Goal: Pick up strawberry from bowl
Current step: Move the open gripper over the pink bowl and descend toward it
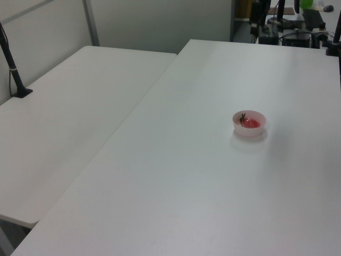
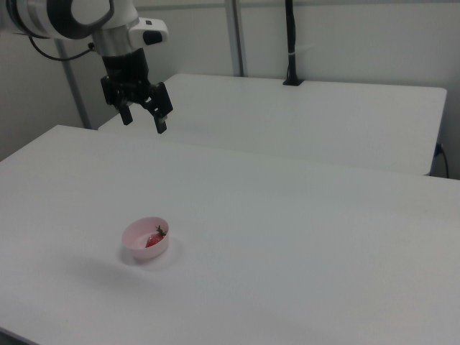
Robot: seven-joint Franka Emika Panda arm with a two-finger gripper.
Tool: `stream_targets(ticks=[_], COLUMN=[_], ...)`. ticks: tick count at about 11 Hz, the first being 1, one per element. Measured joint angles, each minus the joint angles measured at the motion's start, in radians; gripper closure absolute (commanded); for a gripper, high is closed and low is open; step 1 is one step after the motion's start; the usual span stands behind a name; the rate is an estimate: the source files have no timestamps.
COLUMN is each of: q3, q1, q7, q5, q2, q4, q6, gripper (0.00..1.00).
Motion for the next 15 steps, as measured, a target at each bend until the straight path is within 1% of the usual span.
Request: stream_targets(ticks=[8,9,10,11,12,14,15], q3=[0.0,0.001,0.003,0.009,0.018,0.043,0.056], q1=[0.0,0.0,0.0,0.0,0.001,0.001,0.001], q7=[0.0,-0.018,-0.088,-0.196,-0.258,-0.288,-0.285], q5=[0.0,0.0,0.0,0.0,-0.012,-0.041,-0.042], q2=[0.001,0.001,0.004,0.011,0.023,0.058,0.069], q4=[0.0,-0.003,-0.011,-0.031,-0.053,-0.095,-0.133], q6=[-0.001,-0.002,-0.006,-0.009,-0.009,-0.007,0.025], gripper=[0.0,0.0,0.0,0.0,0.0,0.0,0.0])
